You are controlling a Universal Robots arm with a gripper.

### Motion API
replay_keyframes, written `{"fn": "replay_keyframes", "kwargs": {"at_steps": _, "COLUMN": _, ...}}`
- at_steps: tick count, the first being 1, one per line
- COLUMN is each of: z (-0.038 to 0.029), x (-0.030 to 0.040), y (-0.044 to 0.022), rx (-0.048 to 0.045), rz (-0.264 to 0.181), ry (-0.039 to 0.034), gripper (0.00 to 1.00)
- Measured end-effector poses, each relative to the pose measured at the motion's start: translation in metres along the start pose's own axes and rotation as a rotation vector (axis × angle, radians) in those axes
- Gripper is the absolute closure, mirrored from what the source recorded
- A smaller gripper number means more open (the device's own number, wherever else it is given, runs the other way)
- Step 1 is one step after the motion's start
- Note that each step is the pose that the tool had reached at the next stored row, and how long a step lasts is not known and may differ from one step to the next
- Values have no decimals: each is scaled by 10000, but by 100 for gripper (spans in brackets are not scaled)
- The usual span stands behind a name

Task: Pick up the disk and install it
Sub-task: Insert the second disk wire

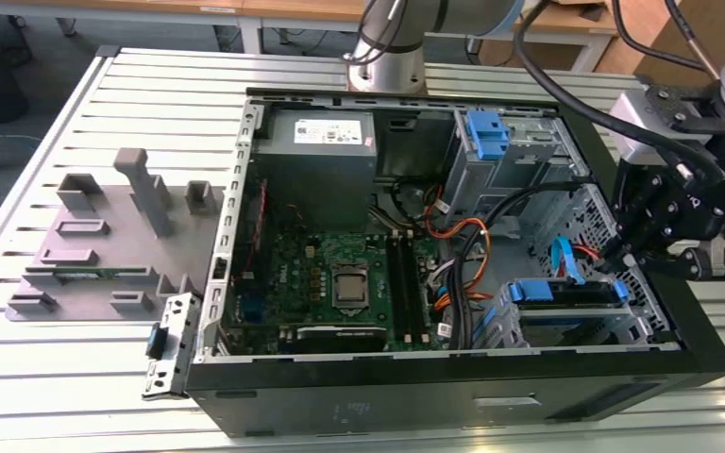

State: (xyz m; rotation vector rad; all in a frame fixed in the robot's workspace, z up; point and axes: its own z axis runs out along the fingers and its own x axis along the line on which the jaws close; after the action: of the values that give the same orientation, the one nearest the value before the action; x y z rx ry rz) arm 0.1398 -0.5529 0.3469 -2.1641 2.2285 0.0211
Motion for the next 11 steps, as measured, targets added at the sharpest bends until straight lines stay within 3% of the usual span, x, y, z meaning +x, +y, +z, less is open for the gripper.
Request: {"fn": "replay_keyframes", "kwargs": {"at_steps": 11, "z": 2, "x": 119, "y": 12, "rx": 15, "rz": -2, "ry": 78, "gripper": 83}}
